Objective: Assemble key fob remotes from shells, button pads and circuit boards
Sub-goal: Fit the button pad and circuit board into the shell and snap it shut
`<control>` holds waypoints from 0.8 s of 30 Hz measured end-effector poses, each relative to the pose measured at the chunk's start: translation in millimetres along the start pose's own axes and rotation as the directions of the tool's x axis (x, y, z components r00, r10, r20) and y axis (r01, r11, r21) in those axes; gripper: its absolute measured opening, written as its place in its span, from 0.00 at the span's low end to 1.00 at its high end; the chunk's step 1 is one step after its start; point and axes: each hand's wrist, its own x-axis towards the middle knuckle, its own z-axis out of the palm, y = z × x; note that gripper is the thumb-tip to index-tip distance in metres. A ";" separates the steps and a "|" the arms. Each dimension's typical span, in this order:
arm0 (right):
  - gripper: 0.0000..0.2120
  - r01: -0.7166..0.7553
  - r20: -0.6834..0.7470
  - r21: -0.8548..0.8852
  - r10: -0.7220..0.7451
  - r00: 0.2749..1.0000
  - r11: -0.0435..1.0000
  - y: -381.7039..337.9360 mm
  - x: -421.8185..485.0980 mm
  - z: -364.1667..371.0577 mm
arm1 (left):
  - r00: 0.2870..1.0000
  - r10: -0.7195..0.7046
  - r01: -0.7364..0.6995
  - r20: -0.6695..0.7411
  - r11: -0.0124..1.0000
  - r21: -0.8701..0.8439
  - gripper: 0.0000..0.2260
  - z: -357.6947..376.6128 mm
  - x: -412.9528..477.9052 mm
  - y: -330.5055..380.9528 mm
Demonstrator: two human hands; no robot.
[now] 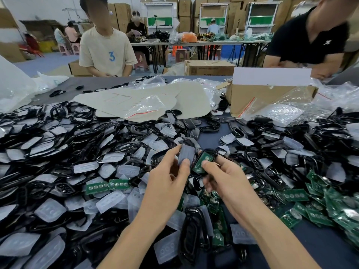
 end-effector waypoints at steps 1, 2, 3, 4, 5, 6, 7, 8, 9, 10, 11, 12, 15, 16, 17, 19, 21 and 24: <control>0.07 0.007 -0.001 -0.027 -0.007 1.000 1.000 -0.2 -0.6 0.2 | 1.000 0.010 -0.010 -0.015 1.000 0.028 0.15 0.3 0.2 -1.0; 0.05 0.022 0.004 -0.060 -0.021 1.000 0.998 -1.2 -1.5 0.9 | 1.000 0.014 -0.013 -0.020 0.999 0.048 0.15 0.4 0.2 -1.1; 0.06 0.039 0.007 -0.089 -0.038 0.999 0.995 -2.4 -2.6 2.0 | 1.000 0.014 -0.013 -0.017 0.998 0.059 0.15 0.5 -0.1 -0.9; 0.11 0.056 0.011 -0.117 -0.055 0.998 0.992 -3.2 -3.4 3.1 | 1.000 0.017 -0.016 -0.010 0.998 0.066 0.16 0.8 -0.5 -0.9; 0.14 0.071 0.018 -0.128 -0.069 0.997 0.989 -3.2 -4.2 3.7 | 1.000 0.022 -0.021 -0.005 0.997 0.073 0.16 0.8 -1.1 -1.0; 0.15 0.083 0.022 -0.128 -0.081 0.997 0.988 -3.4 -4.5 4.4 | 1.000 0.028 -0.028 0.000 0.996 0.079 0.16 0.7 -1.3 -0.9; 0.16 0.092 0.025 -0.126 -0.090 0.996 0.988 -3.9 -5.1 5.1 | 0.999 0.033 -0.033 0.005 0.996 0.084 0.17 0.7 -1.3 -1.2; 0.16 0.098 0.027 -0.121 -0.095 0.995 0.988 -4.5 -5.7 5.5 | 0.999 0.035 -0.036 0.008 0.996 0.087 0.17 0.8 -1.2 -1.7; 0.17 0.100 0.028 -0.116 -0.098 0.995 0.988 -5.3 -6.2 6.0 | 0.999 0.037 -0.038 0.011 0.995 0.088 0.17 0.5 -0.9 -2.3; 0.17 0.106 0.029 -0.113 -0.103 0.994 0.988 -6.1 -6.6 6.2 | 0.999 0.039 -0.040 0.011 0.995 0.090 0.17 0.5 -0.7 -2.8; 0.18 0.109 0.031 -0.110 -0.106 0.994 0.988 -6.4 -6.9 6.5 | 0.999 0.042 -0.043 0.009 0.995 0.092 0.18 0.2 -0.7 -3.4; 0.17 0.109 0.033 -0.110 -0.106 0.994 0.988 -6.8 -7.2 6.7 | 0.999 0.048 -0.048 0.008 0.994 0.096 0.18 0.1 -0.6 -3.8; 0.15 0.118 0.035 -0.146 -0.114 0.993 0.982 -7.1 -8.3 6.7 | 0.998 0.060 -0.060 0.004 0.991 0.117 0.18 -0.2 0.0 -5.5; 0.14 0.122 0.036 -0.162 -0.117 0.992 0.979 -7.2 -8.7 6.5 | 0.998 0.068 -0.068 0.005 0.989 0.134 0.19 -0.6 0.4 -5.8; 0.14 0.129 0.039 -0.167 -0.125 0.991 0.978 -7.7 -9.4 6.4 | 0.997 0.080 -0.080 0.006 0.984 0.156 0.19 -0.9 0.5 -5.4; 0.13 0.153 0.054 -0.149 -0.146 0.988 0.977 -9.1 -10.4 6.7 | 0.994 0.108 -0.107 0.007 0.974 0.199 0.20 -1.8 0.3 -4.1; 0.09 0.165 0.082 -0.126 -0.156 0.984 0.978 -10.9 -11.3 7.8 | 0.992 0.127 -0.125 0.004 0.965 0.229 0.20 -2.2 -0.5 -3.1; 0.06 0.151 0.106 -0.117 -0.139 0.985 0.982 -9.1 -10.6 7.5 | 0.989 0.148 -0.142 -0.001 0.952 0.272 0.21 -1.7 -1.6 -1.2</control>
